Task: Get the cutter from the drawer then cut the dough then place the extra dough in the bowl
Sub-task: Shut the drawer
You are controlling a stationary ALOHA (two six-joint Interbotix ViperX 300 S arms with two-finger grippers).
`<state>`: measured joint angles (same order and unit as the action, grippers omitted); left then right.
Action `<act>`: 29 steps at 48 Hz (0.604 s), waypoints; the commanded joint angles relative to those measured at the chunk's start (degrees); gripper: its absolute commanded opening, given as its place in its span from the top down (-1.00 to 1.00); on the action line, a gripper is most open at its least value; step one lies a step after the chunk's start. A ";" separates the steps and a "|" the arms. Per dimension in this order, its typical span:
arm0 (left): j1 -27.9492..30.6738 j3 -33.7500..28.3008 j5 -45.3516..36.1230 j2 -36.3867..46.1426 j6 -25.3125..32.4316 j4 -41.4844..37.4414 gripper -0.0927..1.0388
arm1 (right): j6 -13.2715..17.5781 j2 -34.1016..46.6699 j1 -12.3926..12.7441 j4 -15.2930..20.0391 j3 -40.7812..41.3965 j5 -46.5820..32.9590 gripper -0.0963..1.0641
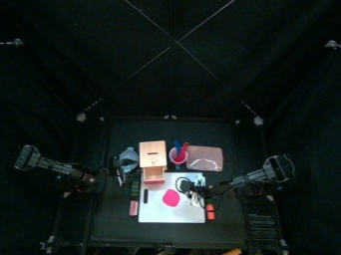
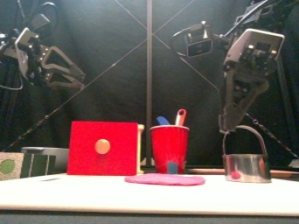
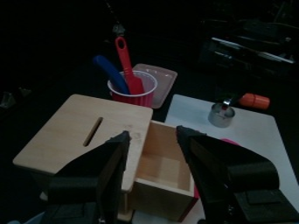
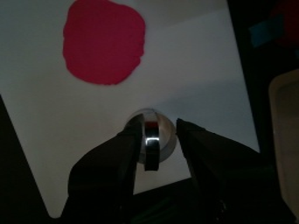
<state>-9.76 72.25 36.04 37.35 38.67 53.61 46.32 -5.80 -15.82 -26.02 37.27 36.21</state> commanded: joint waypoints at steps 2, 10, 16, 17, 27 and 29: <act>1.49 -2.11 0.44 0.00 0.18 -0.26 -0.65 | 0.00 -1.32 -0.26 -2.46 -3.60 0.18 -0.47; 5.89 -3.60 -0.09 0.00 0.09 -0.09 -0.65 | -0.09 -1.14 -0.26 -8.70 -6.77 -1.58 -0.47; 10.81 -5.89 -4.31 -0.09 0.26 -0.09 -0.64 | 0.09 -0.09 0.00 -11.69 -8.17 -5.45 -0.45; 11.95 -6.42 -5.62 -0.09 0.26 0.00 -0.64 | 0.09 0.18 0.09 -11.87 -8.44 -6.15 -0.44; 27.33 -13.10 -24.87 -0.26 0.26 -0.09 -0.56 | -0.18 4.66 1.32 -12.30 -10.99 -12.57 -0.25; 30.23 -14.24 -28.39 -0.35 0.44 -0.26 -0.51 | -0.35 5.54 1.49 -12.39 -11.60 -13.54 -0.19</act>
<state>15.29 61.61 13.62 37.18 38.85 53.61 46.14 -0.26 -14.85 -37.97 27.86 24.70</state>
